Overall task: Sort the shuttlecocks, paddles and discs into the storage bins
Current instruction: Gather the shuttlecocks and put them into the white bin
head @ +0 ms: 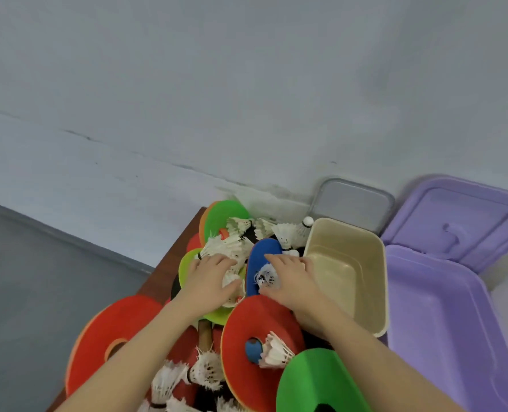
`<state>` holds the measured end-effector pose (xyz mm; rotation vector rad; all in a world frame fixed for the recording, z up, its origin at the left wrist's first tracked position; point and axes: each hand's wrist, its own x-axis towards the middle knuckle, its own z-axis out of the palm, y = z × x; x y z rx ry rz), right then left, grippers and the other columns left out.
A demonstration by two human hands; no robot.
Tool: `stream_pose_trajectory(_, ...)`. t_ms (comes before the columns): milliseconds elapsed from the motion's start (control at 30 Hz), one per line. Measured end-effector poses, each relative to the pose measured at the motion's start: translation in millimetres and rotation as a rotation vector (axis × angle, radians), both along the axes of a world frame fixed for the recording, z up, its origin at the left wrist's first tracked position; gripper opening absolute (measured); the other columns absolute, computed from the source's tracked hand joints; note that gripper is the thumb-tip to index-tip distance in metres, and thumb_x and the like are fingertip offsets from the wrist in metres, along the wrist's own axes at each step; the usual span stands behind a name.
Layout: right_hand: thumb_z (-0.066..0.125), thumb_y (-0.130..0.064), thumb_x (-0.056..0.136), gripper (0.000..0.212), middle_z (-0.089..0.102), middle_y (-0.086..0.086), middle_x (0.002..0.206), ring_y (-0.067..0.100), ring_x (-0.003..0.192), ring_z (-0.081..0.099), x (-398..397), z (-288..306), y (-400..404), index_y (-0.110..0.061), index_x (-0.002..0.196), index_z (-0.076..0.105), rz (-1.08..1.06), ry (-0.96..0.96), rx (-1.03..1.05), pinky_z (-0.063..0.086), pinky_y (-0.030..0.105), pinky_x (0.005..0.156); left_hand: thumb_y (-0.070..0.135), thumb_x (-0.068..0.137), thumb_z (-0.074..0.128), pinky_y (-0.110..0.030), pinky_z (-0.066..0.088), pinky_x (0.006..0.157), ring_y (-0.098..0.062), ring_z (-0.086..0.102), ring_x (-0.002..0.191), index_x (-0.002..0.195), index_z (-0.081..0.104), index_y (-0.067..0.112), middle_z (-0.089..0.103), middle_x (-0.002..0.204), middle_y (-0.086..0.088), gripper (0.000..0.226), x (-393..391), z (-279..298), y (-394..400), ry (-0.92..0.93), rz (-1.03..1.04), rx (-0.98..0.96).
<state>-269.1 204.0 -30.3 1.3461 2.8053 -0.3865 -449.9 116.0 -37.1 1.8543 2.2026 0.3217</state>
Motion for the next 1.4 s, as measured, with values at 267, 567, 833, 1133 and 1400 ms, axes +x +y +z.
stream_pose_trajectory(267,0.048,-0.048,0.087,0.056,0.049,0.002,0.129,0.025,0.116,0.048,-18.6,-18.8,-3.8,-0.025,0.136,0.034,-0.032,-0.147,0.141,0.019,0.04,0.102,0.066,0.081,0.048,-0.039,0.018,0.107,-0.019,0.031,0.134,0.144,0.026,0.027,0.035,0.146,0.003,0.077,-5.6,-12.7,-14.7,-0.073,-0.108,-0.115)
stream_pose_trajectory(567,0.056,-0.039,0.085,0.049,0.052,-0.005,0.128,0.018,0.117,0.049,1.2,-3.4,-17.4,-0.024,0.131,0.049,-0.168,0.251,0.255,0.022,0.035,0.096,0.048,0.088,0.051,-0.033,0.025,0.101,-0.015,0.039,0.126,0.141,0.036,0.023,0.045,0.136,0.004,0.06,4.0,-15.3,-8.0,-0.102,-0.066,0.071)
stream_pose_trajectory(833,0.044,-0.055,0.079,0.055,0.052,-0.012,0.124,0.011,0.118,0.046,46.7,29.1,-35.6,-0.033,0.129,0.046,-0.241,0.472,0.205,0.022,0.025,0.092,0.031,0.087,0.062,-0.02,0.028,0.097,-0.018,0.047,0.115,0.131,0.051,0.008,0.053,0.122,-0.005,0.05,14.6,7.4,-19.9,-0.218,-0.009,0.391)
stream_pose_trajectory(1133,0.055,-0.047,0.074,0.054,0.059,-0.005,0.114,0.021,0.101,0.06,155.8,55.7,-48.8,-0.023,0.122,0.055,-0.287,0.56,0.323,0.03,0.031,0.082,0.043,0.08,0.055,-0.019,0.033,0.089,-0.015,0.049,0.095,0.11,0.065,0.001,0.062,0.1,-0.011,0.053,112.0,67.6,-8.1,-0.219,-0.128,0.629)
stream_pose_trajectory(1400,0.053,-0.05,0.079,0.057,0.059,-0.001,0.116,0.022,0.102,0.058,319.7,69.7,-72.4,-0.019,0.127,0.05,-0.419,0.582,0.418,0.037,0.034,0.082,0.037,0.081,0.054,-0.029,0.042,0.081,-0.015,0.051,0.085,0.098,0.066,0.005,0.063,0.091,-0.009,0.039,285.7,93.8,17.1,-0.277,-0.322,0.69)
